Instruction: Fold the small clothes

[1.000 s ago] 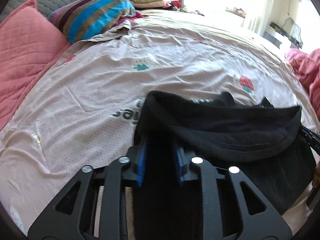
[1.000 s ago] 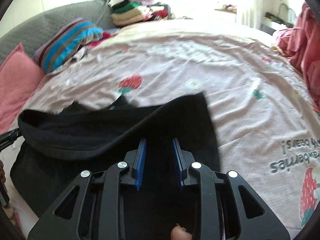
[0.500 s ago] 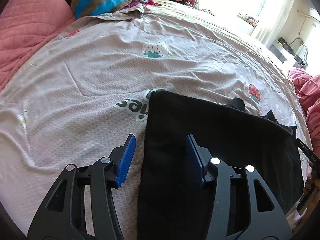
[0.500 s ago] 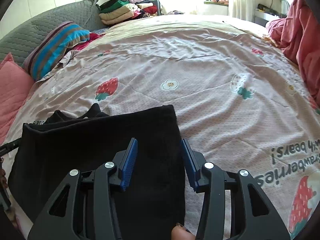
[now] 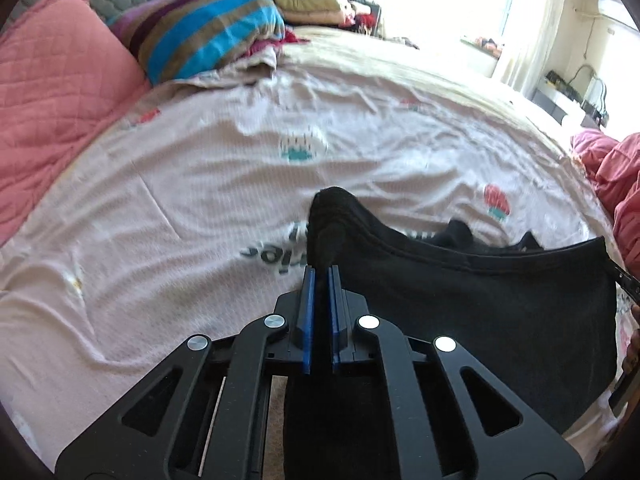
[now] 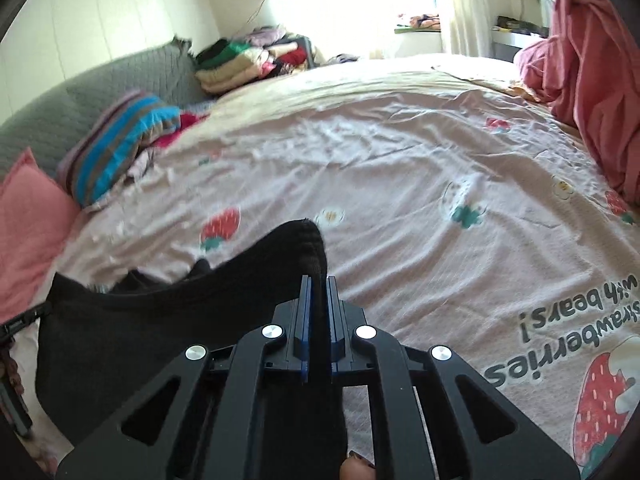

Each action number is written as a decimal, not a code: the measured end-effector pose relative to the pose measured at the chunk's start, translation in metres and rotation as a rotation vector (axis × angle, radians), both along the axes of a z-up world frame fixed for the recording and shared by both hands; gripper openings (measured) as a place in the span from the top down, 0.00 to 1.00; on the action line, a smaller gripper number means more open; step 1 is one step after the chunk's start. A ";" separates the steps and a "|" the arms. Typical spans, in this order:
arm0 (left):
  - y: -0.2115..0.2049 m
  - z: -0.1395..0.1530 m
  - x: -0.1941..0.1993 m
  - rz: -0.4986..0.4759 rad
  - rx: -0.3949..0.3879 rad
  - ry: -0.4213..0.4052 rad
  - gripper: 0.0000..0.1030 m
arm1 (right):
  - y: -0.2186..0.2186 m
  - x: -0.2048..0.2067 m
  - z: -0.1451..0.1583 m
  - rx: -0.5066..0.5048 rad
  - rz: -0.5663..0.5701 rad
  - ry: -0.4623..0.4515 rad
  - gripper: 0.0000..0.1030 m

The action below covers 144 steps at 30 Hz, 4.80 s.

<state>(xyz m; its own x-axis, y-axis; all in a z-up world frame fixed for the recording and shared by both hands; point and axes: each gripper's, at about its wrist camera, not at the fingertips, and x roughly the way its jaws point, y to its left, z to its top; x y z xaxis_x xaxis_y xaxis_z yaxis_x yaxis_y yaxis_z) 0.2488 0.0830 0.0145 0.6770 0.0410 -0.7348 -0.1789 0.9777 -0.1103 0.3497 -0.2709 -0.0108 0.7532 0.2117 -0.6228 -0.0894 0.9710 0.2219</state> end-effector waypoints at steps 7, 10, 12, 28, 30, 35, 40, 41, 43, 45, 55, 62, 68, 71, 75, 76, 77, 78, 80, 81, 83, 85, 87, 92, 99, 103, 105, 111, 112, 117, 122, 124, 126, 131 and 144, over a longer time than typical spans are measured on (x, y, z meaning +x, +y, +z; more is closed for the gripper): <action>-0.005 -0.016 0.009 0.010 0.074 0.034 1.00 | 0.006 0.008 -0.024 -0.071 -0.033 0.056 0.94; -0.001 -0.029 0.008 0.018 0.057 0.060 1.00 | 0.008 0.009 -0.032 -0.096 -0.045 0.076 0.94; 0.000 -0.033 0.007 0.020 0.051 0.063 1.00 | 0.009 0.009 -0.034 -0.100 -0.047 0.076 0.94; -0.004 -0.030 -0.006 0.018 0.049 0.057 0.99 | 0.006 -0.002 -0.035 -0.117 -0.091 0.087 0.90; -0.003 -0.029 -0.010 0.019 0.043 0.057 0.99 | 0.007 -0.009 -0.032 -0.120 -0.093 0.077 0.88; -0.004 -0.019 -0.026 0.022 0.029 0.035 0.86 | 0.012 -0.033 -0.020 -0.107 -0.060 0.045 0.68; -0.007 -0.007 -0.044 0.018 0.014 0.004 0.73 | 0.031 -0.068 -0.009 -0.110 0.025 0.016 0.64; -0.009 -0.005 -0.049 0.016 0.003 0.001 0.72 | 0.034 -0.072 -0.008 -0.115 0.037 0.013 0.64; -0.013 -0.002 -0.057 0.000 -0.012 -0.004 0.69 | 0.045 -0.084 -0.006 -0.123 0.080 0.012 0.63; -0.021 -0.002 -0.067 -0.020 -0.015 -0.003 0.65 | 0.055 -0.095 -0.005 -0.128 0.121 0.012 0.58; -0.052 -0.026 -0.088 -0.116 -0.040 0.088 0.49 | 0.085 -0.118 -0.028 -0.198 0.212 0.099 0.50; -0.056 -0.042 -0.101 -0.123 -0.020 0.111 0.49 | 0.073 -0.129 -0.048 -0.211 0.167 0.169 0.46; -0.056 -0.042 -0.109 -0.118 -0.019 0.102 0.49 | 0.068 -0.137 -0.049 -0.200 0.158 0.163 0.46; -0.056 -0.039 -0.113 -0.113 -0.022 0.096 0.49 | 0.066 -0.140 -0.046 -0.184 0.154 0.153 0.45; -0.052 -0.036 -0.117 -0.109 -0.029 0.097 0.48 | 0.062 -0.146 -0.039 -0.166 0.141 0.133 0.39; -0.051 -0.035 -0.118 -0.106 -0.035 0.097 0.46 | 0.062 -0.147 -0.038 -0.169 0.137 0.129 0.39; -0.049 -0.035 -0.119 -0.103 -0.042 0.097 0.44 | 0.061 -0.148 -0.036 -0.172 0.132 0.123 0.38; -0.049 -0.035 -0.121 -0.099 -0.044 0.099 0.41 | 0.060 -0.149 -0.035 -0.171 0.129 0.118 0.35; -0.048 -0.035 -0.123 -0.099 -0.045 0.102 0.41 | 0.059 -0.152 -0.032 -0.175 0.128 0.110 0.31; -0.048 -0.035 -0.124 -0.098 -0.045 0.102 0.41 | 0.059 -0.154 -0.031 -0.177 0.127 0.107 0.30; -0.048 -0.033 -0.127 -0.098 -0.047 0.101 0.41 | 0.058 -0.156 -0.028 -0.179 0.121 0.097 0.26; -0.049 -0.032 -0.130 -0.099 -0.045 0.098 0.38 | 0.057 -0.159 -0.026 -0.179 0.121 0.091 0.20; -0.050 -0.031 -0.132 -0.099 -0.046 0.096 0.35 | 0.057 -0.162 -0.023 -0.187 0.115 0.082 0.19; -0.052 -0.026 -0.138 -0.102 -0.036 0.088 0.23 | 0.060 -0.168 -0.018 -0.193 0.111 0.067 0.09; -0.051 -0.019 -0.148 -0.093 -0.005 0.072 0.10 | 0.066 -0.175 -0.009 -0.202 0.120 0.044 0.06; -0.046 -0.016 -0.154 -0.078 0.003 0.068 0.09 | 0.071 -0.178 -0.005 -0.208 0.127 0.032 0.05; -0.043 -0.015 -0.157 -0.072 0.003 0.066 0.09 | 0.075 -0.180 -0.004 -0.211 0.133 0.026 0.05; -0.033 -0.010 -0.166 -0.052 0.001 0.053 0.09 | 0.092 -0.185 0.000 -0.222 0.168 0.015 0.05; -0.032 -0.009 -0.168 -0.047 0.001 0.051 0.09 | 0.095 -0.186 0.001 -0.224 0.173 0.014 0.05; -0.020 -0.004 -0.177 -0.020 -0.013 0.036 0.09 | 0.118 -0.191 0.004 -0.233 0.218 0.006 0.05; -0.006 -0.002 -0.183 0.014 -0.021 0.026 0.09 | 0.148 -0.194 0.009 -0.247 0.276 -0.012 0.05; 0.001 -0.001 -0.186 0.032 -0.027 0.025 0.09 | 0.158 -0.194 0.010 -0.249 0.299 -0.015 0.05; 0.011 -0.001 -0.188 0.055 -0.036 0.024 0.09 | 0.171 -0.194 0.012 -0.252 0.327 -0.021 0.05; 0.027 0.001 -0.192 0.088 -0.050 0.016 0.09 | 0.198 -0.193 0.015 -0.269 0.383 -0.037 0.05; 0.055 0.008 -0.186 0.137 -0.057 -0.004 0.09 | 0.253 -0.185 0.008 -0.308 0.488 -0.042 0.04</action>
